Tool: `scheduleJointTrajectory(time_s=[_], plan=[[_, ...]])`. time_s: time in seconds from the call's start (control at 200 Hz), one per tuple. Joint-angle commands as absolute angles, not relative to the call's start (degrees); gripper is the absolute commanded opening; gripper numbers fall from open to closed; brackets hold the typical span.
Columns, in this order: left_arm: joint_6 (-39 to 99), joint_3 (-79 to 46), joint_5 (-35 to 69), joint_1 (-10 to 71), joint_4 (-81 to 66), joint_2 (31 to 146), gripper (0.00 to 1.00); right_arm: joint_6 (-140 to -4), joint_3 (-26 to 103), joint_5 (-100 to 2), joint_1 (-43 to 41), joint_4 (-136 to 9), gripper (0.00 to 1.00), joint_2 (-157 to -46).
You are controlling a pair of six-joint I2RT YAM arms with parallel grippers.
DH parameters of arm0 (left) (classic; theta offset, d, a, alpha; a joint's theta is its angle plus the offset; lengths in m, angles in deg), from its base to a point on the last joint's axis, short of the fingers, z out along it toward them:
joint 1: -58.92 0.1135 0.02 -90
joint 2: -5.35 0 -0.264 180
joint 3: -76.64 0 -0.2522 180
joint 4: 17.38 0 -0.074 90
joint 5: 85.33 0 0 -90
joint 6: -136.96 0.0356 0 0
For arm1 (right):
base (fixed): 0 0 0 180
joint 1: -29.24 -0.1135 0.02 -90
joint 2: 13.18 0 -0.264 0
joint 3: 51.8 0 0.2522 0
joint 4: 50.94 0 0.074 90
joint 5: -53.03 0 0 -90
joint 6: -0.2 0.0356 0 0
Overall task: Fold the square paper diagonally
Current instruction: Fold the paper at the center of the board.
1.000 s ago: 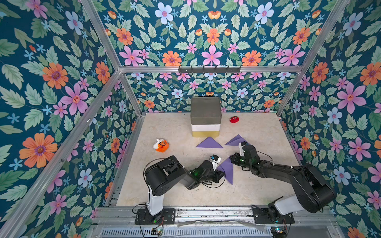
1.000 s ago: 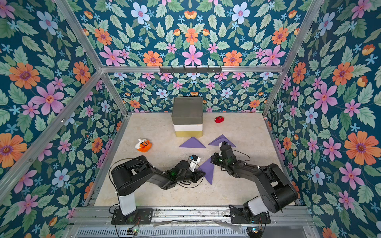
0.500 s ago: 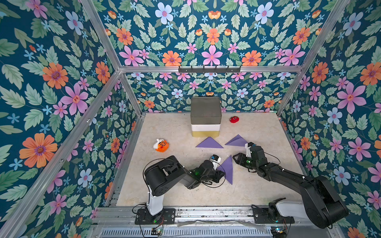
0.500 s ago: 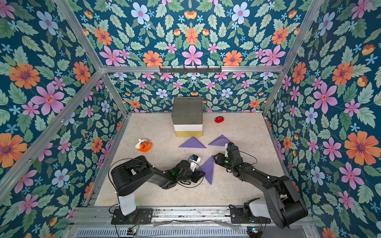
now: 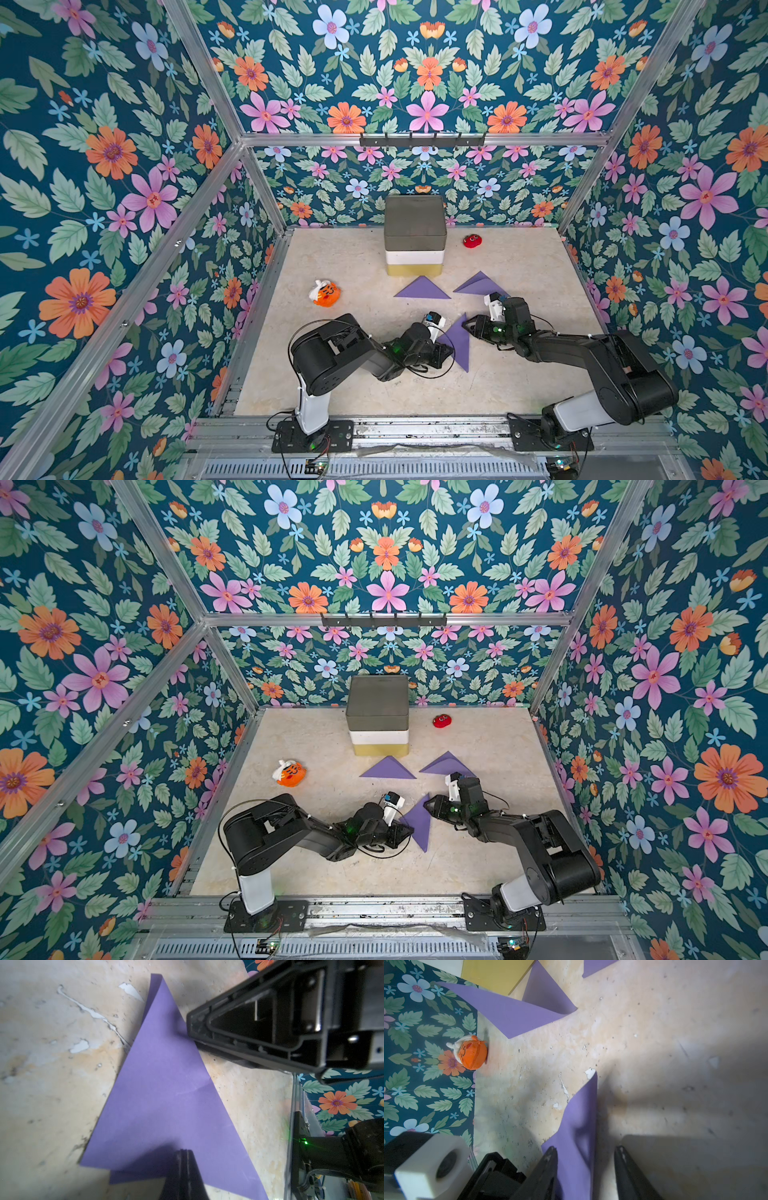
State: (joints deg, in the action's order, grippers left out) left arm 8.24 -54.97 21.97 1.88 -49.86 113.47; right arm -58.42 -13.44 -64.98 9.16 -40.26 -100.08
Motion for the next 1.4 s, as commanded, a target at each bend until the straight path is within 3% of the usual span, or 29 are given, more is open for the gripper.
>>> scheduleJointTrajectory(time_s=[0.0, 0.19, 0.345, 0.415, 0.505, 0.82, 0.915, 1.04, 1.08, 1.14, 1.32, 1.355, 1.375, 1.395], plan=[[8.30, -55.20, 21.24, 1.80, -41.33, 114.18, 0.00, -58.97, -12.35, -65.05, 9.32, -37.18, 0.43, -102.48], [8.47, -54.92, 21.15, 1.84, -40.76, 114.25, 0.00, -58.80, -11.65, -66.94, 9.94, -33.06, 0.39, -105.63], [8.47, -54.96, 21.10, 1.80, -40.63, 114.34, 0.00, -58.59, -11.33, -68.35, 10.38, -30.34, 0.30, -107.14], [8.54, -54.72, 21.10, 1.81, -40.57, 114.42, 0.00, -58.60, -11.14, -68.75, 10.48, -29.85, 0.23, -107.64], [8.63, -54.64, 21.09, 1.81, -40.47, 114.50, 0.00, -58.60, -10.97, -68.94, 10.67, -29.31, 0.00, -109.54], [8.55, -54.75, 21.09, 1.84, -40.37, 114.82, 0.00, -58.16, -11.98, -67.47, 10.89, -27.75, 0.00, -108.69], [8.62, -54.85, 21.05, 1.80, -40.32, 114.70, 0.00, -58.25, -11.25, -67.55, 10.89, -28.10, 0.15, -109.11], [8.56, -55.05, 21.01, 1.86, -40.32, 114.43, 0.00, -57.99, -10.58, -67.55, 10.98, -27.44, 0.17, -109.95], [8.55, -55.08, 21.02, 1.79, -40.35, 114.34, 0.00, -57.99, -10.22, -67.70, 10.96, -27.48, 0.24, -110.14], [8.61, -55.06, 20.84, 1.79, -40.21, 114.34, 0.00, -57.98, -9.68, -67.90, 10.96, -27.61, 0.26, -110.73], [8.64, -55.07, 21.02, 1.81, -40.23, 114.29, 0.00, -57.81, -8.66, -68.38, 11.06, -27.01, 0.23, -110.96], [8.68, -55.06, 20.99, 1.80, -40.19, 114.25, 0.00, -57.85, -8.55, -68.48, 11.18, -27.00, 0.15, -111.00], [8.67, -55.11, 21.01, 1.84, -40.17, 114.29, 0.00, -57.89, -8.44, -68.58, 11.21, -27.01, 0.00, -110.93], [8.64, -55.10, 20.87, 1.83, -40.06, 114.25, 0.00, -57.98, -8.34, -68.60, 11.21, -27.06, 0.00, -110.91]])
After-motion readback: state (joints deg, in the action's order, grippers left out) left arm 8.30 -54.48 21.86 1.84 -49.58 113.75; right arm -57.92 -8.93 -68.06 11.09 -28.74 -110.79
